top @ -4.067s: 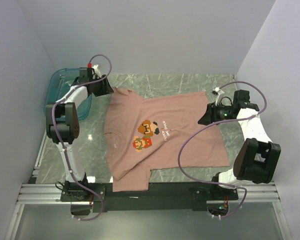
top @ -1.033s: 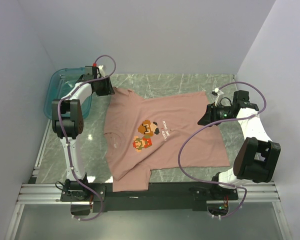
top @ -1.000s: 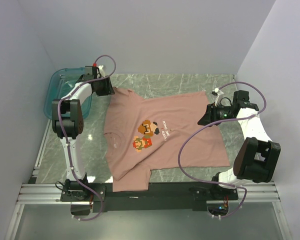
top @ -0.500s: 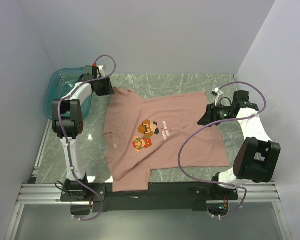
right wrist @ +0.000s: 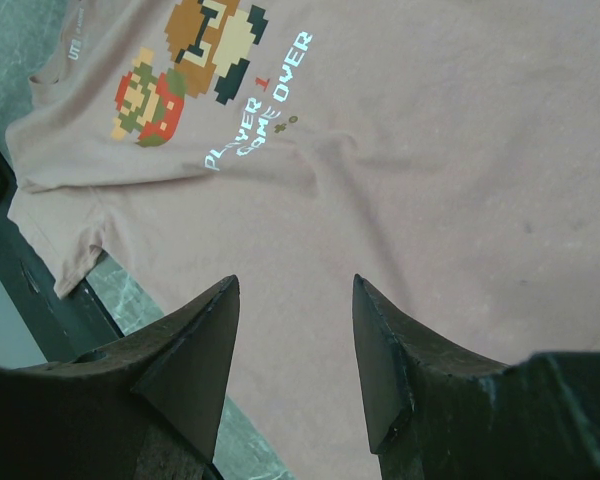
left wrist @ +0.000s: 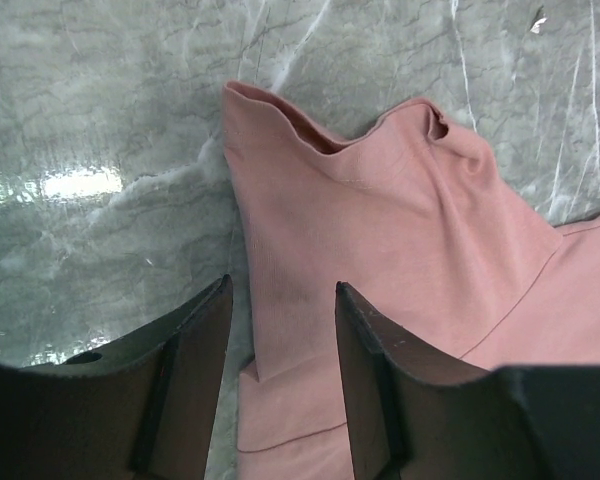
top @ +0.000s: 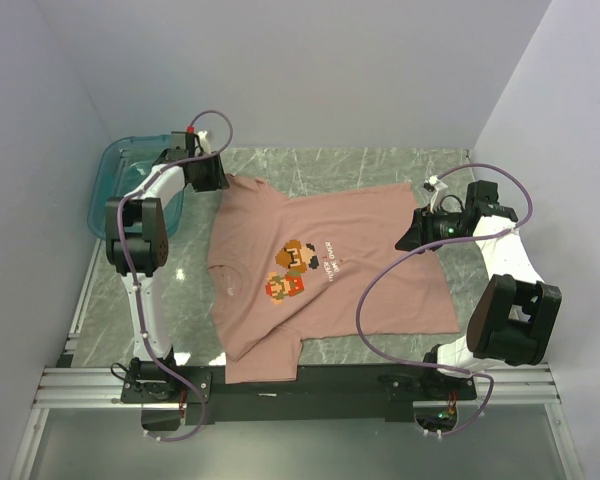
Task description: Fold and stack the t-shirts
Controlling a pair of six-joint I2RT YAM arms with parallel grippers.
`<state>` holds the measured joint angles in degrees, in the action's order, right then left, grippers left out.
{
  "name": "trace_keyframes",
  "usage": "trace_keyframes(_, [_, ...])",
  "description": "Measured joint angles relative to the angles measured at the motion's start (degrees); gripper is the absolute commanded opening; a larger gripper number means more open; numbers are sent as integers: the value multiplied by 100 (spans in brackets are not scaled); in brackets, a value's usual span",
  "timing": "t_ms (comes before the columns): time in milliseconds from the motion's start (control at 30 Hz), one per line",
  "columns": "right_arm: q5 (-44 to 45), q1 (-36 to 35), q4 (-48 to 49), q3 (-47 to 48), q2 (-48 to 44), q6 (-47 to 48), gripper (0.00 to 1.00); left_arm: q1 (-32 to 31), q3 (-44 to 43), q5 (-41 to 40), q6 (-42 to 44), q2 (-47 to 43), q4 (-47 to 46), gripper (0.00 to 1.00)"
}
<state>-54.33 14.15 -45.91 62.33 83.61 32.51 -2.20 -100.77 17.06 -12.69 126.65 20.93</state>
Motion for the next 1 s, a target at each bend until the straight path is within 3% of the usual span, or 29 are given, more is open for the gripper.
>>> trace_keyframes(567, [-28,0,-44,2,22,42,56,-39,-413,-146,15,297,118,47])
trace_keyframes(1000, [-46,0,-98,15,92,68,56,-52,-1416,-426,179,1110,280,43])
